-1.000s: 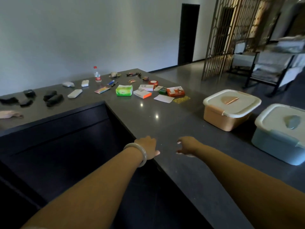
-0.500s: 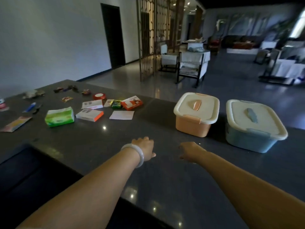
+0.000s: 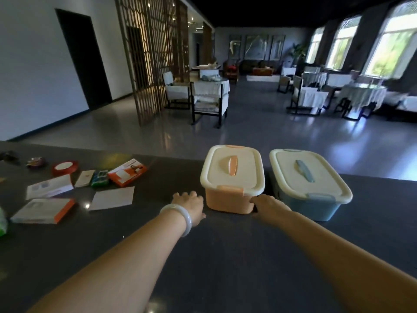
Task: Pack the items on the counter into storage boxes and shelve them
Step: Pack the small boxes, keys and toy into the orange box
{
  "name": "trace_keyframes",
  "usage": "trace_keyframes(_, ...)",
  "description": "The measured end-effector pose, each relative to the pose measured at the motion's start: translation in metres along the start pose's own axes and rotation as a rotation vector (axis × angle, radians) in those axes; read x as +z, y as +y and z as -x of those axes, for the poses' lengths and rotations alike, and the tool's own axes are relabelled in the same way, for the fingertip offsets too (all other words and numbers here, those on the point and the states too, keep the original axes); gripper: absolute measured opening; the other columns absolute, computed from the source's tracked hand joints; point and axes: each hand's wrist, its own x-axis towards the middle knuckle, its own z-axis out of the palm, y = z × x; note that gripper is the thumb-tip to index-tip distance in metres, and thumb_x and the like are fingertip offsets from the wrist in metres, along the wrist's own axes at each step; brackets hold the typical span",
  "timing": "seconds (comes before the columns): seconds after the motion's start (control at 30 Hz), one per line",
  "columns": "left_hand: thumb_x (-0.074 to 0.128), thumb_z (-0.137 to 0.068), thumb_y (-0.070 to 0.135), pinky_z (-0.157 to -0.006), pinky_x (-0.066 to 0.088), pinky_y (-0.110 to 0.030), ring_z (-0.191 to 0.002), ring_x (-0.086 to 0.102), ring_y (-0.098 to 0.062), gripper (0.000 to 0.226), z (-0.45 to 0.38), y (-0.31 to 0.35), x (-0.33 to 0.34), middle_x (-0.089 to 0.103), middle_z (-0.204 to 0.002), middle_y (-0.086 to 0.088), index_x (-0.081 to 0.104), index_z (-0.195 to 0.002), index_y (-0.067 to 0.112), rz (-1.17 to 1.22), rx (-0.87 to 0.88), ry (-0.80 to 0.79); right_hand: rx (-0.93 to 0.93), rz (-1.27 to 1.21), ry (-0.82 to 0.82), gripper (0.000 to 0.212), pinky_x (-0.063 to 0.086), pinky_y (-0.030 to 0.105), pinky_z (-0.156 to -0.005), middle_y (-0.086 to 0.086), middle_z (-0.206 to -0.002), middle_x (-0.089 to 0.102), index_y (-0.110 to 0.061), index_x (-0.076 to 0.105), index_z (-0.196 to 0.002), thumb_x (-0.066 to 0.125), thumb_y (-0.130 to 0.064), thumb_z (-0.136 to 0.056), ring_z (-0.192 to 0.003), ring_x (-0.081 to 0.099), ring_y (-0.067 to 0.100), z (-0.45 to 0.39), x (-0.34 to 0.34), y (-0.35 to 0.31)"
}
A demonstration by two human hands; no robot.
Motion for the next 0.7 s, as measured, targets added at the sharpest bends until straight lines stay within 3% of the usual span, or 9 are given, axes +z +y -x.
trace_keyframes(0.13, 0.043, -0.096, 0.052, -0.099, 0.034, -0.046, -0.121, 0.046, -0.031, 0.051, -0.051, -0.005, -0.028, 0.047, -0.131, -0.008, 0.046, -0.131, 0.015, -0.029, -0.002, 0.116, 0.056, -0.057, 0.099, 0.048, 0.044, 0.038, -0.099, 0.007, -0.132, 0.052, -0.017, 0.046, -0.136, 0.056, -0.035, -0.093, -0.121, 0.051, 0.026, -0.043, -0.024, 0.025)
trace_keyframes(0.27, 0.032, -0.096, 0.058, -0.095, 0.036, -0.045, -0.115, 0.049, -0.031, 0.056, -0.091, -0.007, -0.039, 0.05, -0.125, -0.008, 0.048, -0.128, 0.015, 0.04, -0.035, 0.112, 0.145, -0.187, 0.231, 0.04, 0.047, 0.04, -0.091, 0.012, -0.127, 0.053, -0.013, 0.045, -0.133, 0.048, -0.031, -0.097, -0.112, 0.054, 0.031, -0.081, -0.034, 0.034)
trace_keyframes(0.4, 0.03, -0.096, 0.061, -0.088, 0.039, -0.042, -0.109, 0.051, -0.028, 0.057, -0.132, -0.01, -0.041, 0.05, -0.122, -0.006, 0.046, -0.13, 0.018, 0.124, -0.057, 0.091, 0.237, -0.225, 0.229, 0.046, 0.047, 0.038, -0.091, 0.01, -0.126, 0.049, -0.013, 0.038, -0.136, 0.045, -0.038, -0.099, -0.114, 0.053, 0.029, -0.119, -0.032, 0.038)
trace_keyframes(0.5, 0.031, -0.096, 0.06, -0.079, 0.043, -0.04, -0.106, 0.053, -0.028, 0.057, -0.161, -0.009, -0.034, 0.047, -0.125, -0.008, 0.035, -0.136, 0.02, 0.277, -0.088, 0.054, 0.307, -0.317, 0.216, 0.059, 0.044, 0.039, -0.089, 0.011, -0.129, 0.042, -0.015, 0.023, -0.145, 0.045, -0.041, -0.098, -0.116, 0.051, 0.032, -0.14, -0.024, 0.039)
trace_keyframes(0.6, 0.029, -0.096, 0.061, -0.082, 0.047, -0.043, -0.11, 0.054, -0.032, 0.066, -0.188, -0.005, -0.029, 0.04, -0.137, -0.012, 0.014, -0.148, 0.023, 0.397, -0.128, 0.046, 0.367, -0.424, 0.226, 0.071, 0.044, 0.038, -0.083, 0.011, -0.131, 0.038, -0.022, 0.007, -0.151, 0.047, -0.043, -0.096, -0.114, 0.052, 0.033, -0.155, -0.016, 0.038)
trace_keyframes(0.7, 0.027, -0.096, 0.062, -0.07, 0.043, -0.039, -0.099, 0.054, -0.028, 0.071, -0.205, 0.0, -0.022, 0.035, -0.139, -0.012, -0.001, -0.151, 0.027, 0.527, -0.17, 0.088, 0.414, -0.483, 0.228, 0.074, 0.041, 0.036, -0.072, 0.01, -0.131, 0.036, -0.027, -0.004, -0.152, 0.041, -0.048, -0.097, -0.105, 0.057, 0.031, -0.164, -0.009, 0.037)
